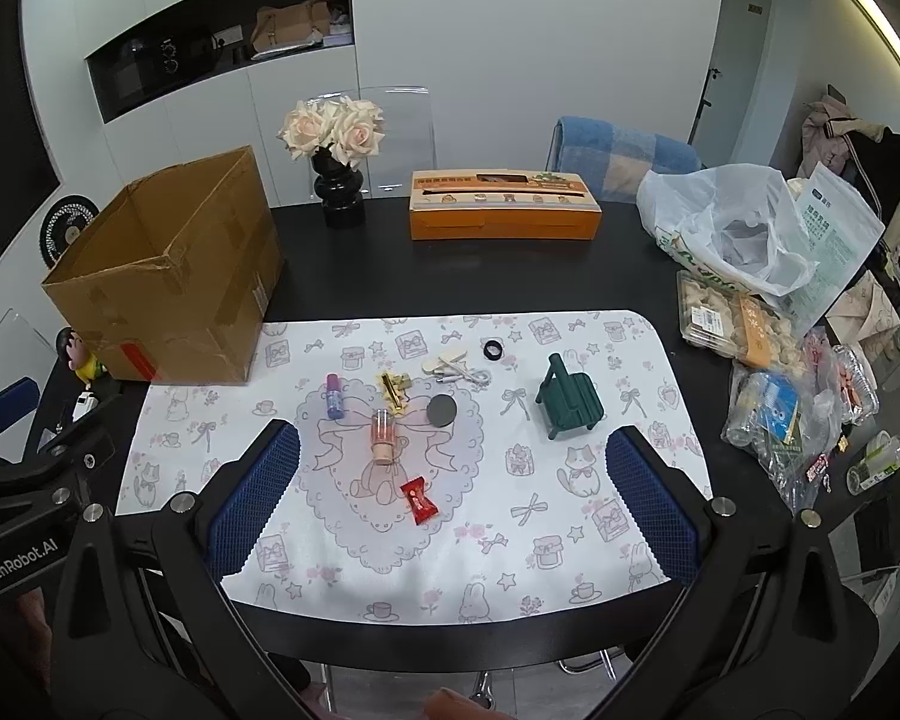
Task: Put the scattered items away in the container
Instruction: 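Move both tools toward the items on the patterned mat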
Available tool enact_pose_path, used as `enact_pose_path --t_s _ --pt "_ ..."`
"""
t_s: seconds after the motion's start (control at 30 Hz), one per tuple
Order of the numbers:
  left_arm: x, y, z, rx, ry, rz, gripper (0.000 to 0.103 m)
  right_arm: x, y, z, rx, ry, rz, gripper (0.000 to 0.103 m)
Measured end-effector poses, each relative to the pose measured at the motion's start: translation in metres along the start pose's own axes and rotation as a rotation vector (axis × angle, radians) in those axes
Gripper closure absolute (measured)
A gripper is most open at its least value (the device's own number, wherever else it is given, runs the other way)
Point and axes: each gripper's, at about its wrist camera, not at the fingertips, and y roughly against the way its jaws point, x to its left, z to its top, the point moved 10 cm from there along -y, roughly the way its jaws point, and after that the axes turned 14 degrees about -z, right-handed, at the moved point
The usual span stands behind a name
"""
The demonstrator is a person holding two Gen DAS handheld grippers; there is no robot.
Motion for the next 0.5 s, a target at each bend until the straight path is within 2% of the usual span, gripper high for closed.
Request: enact_pose_path --t_s 0.27,0.33,0.5 --pt "0.0061 0.0076 0.0043 -0.042 0.002 0.017 0.000 -0.0029 -0.0016 -0.0013 0.019 -0.014 0.008 0.000" --pt "0.0073 0.0087 0.0018 -0.046 -0.017 0.053 0.000 -0.0037 -0.0020 -0.0016 0.024 -0.017 0.010 0.000" --pt "0.0048 0.0075 -0.0022 -0.039 -0.026 0.036 0.000 -0.0055 -0.0030 -0.0024 0.036 -0.026 0.015 0.000"
